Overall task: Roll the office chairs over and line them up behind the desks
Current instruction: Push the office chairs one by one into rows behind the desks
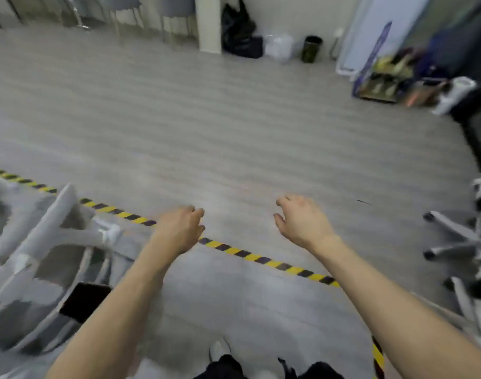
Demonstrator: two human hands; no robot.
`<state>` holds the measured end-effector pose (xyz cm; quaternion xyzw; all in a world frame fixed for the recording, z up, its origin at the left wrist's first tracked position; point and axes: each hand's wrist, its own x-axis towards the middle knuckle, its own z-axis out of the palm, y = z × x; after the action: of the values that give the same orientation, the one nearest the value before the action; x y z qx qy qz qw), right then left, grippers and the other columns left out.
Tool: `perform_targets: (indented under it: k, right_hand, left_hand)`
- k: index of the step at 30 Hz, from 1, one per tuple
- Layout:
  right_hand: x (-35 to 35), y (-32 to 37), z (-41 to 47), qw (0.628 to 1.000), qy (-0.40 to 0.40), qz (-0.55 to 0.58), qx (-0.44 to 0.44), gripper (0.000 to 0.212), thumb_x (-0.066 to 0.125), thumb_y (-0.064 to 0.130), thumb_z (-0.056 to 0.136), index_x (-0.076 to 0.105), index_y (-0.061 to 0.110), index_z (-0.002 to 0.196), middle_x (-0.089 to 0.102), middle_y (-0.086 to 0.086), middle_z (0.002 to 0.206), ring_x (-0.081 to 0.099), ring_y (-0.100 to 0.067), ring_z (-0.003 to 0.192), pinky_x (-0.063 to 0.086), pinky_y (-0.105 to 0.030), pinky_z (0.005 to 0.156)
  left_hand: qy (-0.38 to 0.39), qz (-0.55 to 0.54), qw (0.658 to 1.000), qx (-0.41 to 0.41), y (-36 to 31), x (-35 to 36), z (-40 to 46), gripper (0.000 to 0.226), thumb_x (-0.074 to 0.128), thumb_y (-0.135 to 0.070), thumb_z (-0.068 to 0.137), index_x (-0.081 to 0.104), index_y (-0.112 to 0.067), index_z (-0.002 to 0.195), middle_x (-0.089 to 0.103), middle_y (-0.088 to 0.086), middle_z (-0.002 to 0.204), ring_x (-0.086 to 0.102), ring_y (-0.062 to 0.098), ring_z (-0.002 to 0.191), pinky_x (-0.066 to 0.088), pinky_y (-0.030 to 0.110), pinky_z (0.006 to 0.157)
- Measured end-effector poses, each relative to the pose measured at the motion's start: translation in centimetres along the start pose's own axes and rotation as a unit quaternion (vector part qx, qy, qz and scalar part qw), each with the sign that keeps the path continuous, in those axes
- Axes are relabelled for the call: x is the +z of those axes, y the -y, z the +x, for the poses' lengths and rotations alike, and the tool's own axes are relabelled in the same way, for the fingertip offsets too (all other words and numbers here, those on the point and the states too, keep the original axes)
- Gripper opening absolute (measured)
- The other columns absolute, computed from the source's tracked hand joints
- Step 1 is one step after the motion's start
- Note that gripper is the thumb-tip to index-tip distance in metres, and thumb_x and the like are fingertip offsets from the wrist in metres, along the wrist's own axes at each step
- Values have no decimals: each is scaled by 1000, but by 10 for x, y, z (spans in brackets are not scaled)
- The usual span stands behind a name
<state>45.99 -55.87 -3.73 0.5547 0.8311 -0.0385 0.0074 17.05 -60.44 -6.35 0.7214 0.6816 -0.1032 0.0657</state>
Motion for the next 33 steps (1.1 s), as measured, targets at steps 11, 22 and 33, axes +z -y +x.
perform_targets:
  k: [11, 22, 33]
  right_hand:
    - [10, -369, -274, 920, 10, 1, 392, 30, 54, 38, 105, 66, 15, 118, 67, -7, 113, 65, -31, 111, 55, -42, 87]
    - [27, -616, -441, 785, -120, 28, 607, 58, 68, 54, 100, 58, 6, 131, 61, -14, 125, 58, -34, 120, 53, -45, 95]
    - [82, -694, -437, 729, -169, 309, 587, 64, 47, 65, 107, 55, 19, 152, 66, -13, 144, 60, -37, 134, 47, -45, 110]
  left_hand:
    - [-76, 87, 927, 357, -463, -96, 117, 42, 50, -52, 112, 56, -26, 144, 65, 0, 138, 67, 30, 121, 48, 37, 79]
    - [-140, 46, 814, 562, -877, -175, 120, 52, 51, -57, 109, 52, -27, 153, 66, 6, 137, 66, 38, 121, 53, 46, 85]
    - [-227, 98, 749, 614, -1055, -173, 140, 53, 37, -46, 113, 52, -12, 151, 52, 14, 154, 36, 38, 156, 26, 54, 129]
